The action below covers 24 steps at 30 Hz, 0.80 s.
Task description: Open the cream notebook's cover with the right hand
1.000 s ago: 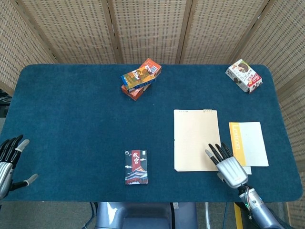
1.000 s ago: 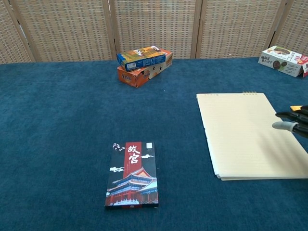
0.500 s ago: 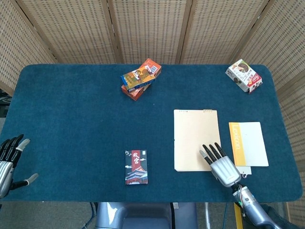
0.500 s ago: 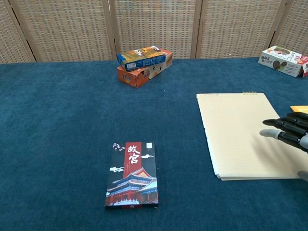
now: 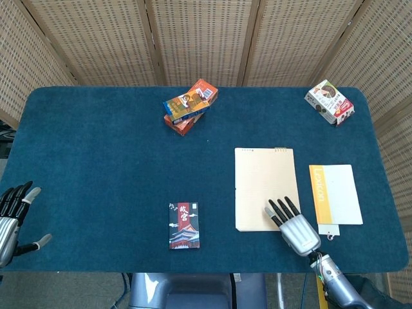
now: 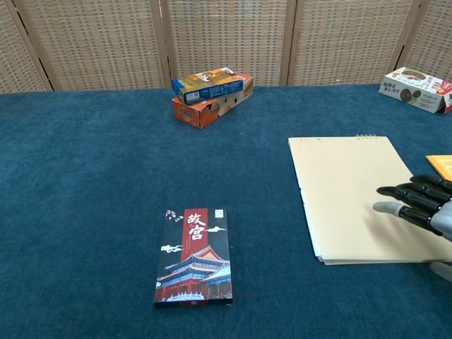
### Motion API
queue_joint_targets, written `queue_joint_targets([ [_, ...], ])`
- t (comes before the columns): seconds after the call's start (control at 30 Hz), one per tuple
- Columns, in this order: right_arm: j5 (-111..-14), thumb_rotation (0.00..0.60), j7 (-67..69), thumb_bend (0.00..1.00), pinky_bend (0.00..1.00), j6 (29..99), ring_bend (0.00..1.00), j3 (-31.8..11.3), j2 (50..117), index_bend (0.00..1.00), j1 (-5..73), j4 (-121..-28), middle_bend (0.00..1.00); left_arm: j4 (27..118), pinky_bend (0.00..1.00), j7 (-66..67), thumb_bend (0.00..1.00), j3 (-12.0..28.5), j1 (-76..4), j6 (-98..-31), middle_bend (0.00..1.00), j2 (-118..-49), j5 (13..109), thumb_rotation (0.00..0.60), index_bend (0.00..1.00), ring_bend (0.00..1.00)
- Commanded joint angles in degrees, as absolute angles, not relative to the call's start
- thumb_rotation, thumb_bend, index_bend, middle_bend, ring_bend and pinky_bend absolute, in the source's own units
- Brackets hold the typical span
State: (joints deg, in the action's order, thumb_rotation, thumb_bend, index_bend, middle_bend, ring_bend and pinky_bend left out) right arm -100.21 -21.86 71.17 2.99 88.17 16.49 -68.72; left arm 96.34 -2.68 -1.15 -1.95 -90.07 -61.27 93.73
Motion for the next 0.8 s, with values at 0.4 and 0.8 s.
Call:
queue_joint_targets([
  [0.4, -98.6, 0.6, -22.1, 0.41, 0.0, 70.5, 0.0, 2.8, 89.5, 0.04, 17.4, -67.7, 0.0, 96.5, 0.0, -2.4, 0.0, -1.0, -2.0, -89.8, 0.0, -61.3, 93.4, 0.6, 0.0, 0.0],
  [0.8, -97.6, 0.6, -22.9, 0.41, 0.0, 70.6, 0.0, 2.3, 89.6, 0.05, 18.3, -68.3, 0.0, 96.5, 0.0, -2.4, 0.0, -1.0, -2.1, -89.8, 0.0, -61.3, 93.3, 0.6, 0.0, 0.0],
])
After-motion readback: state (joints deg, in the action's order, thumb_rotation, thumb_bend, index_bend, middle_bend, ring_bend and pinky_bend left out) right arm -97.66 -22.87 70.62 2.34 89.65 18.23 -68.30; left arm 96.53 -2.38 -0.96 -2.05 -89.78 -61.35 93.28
